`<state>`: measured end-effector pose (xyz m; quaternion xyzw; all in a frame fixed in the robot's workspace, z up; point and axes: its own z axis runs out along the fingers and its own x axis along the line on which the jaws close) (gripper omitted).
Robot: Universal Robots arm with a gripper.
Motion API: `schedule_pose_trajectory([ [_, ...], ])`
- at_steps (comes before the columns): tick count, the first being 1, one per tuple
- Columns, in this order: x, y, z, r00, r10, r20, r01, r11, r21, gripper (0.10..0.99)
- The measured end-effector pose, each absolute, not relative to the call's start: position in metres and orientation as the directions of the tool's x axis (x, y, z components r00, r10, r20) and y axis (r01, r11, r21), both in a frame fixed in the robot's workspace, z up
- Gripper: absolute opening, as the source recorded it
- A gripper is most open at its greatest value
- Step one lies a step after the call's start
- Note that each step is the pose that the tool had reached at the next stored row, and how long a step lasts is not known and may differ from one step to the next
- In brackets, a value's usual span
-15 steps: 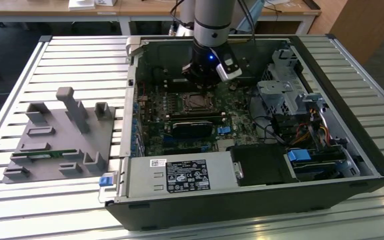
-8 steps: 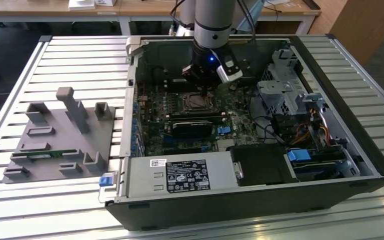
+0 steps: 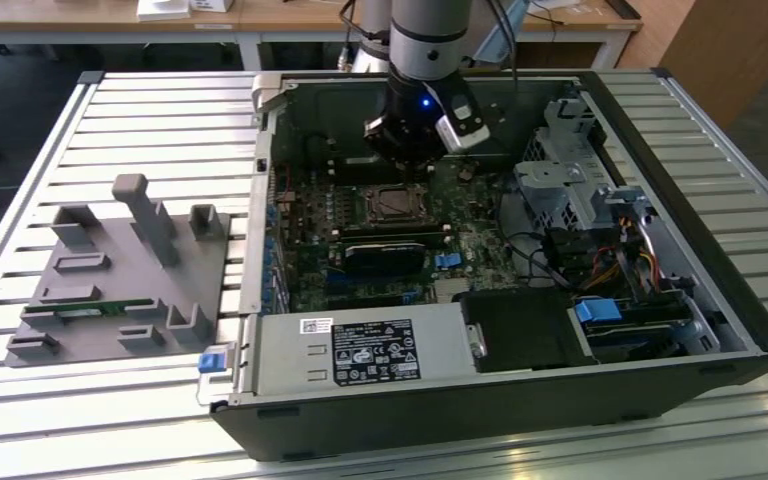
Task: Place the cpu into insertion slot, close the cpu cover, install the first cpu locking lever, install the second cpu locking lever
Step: 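Install the second cpu locking lever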
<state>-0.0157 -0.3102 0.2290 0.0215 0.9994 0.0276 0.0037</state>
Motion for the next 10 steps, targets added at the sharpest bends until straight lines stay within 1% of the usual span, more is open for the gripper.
schedule_pose_trajectory([
  [5,-0.016,-0.314,0.229,-0.999,0.043,-0.006,0.043,0.998,0.055,0.106],
  [10,-0.016,-0.333,0.229,-0.999,0.043,-0.006,0.043,0.998,0.055,0.106],
])
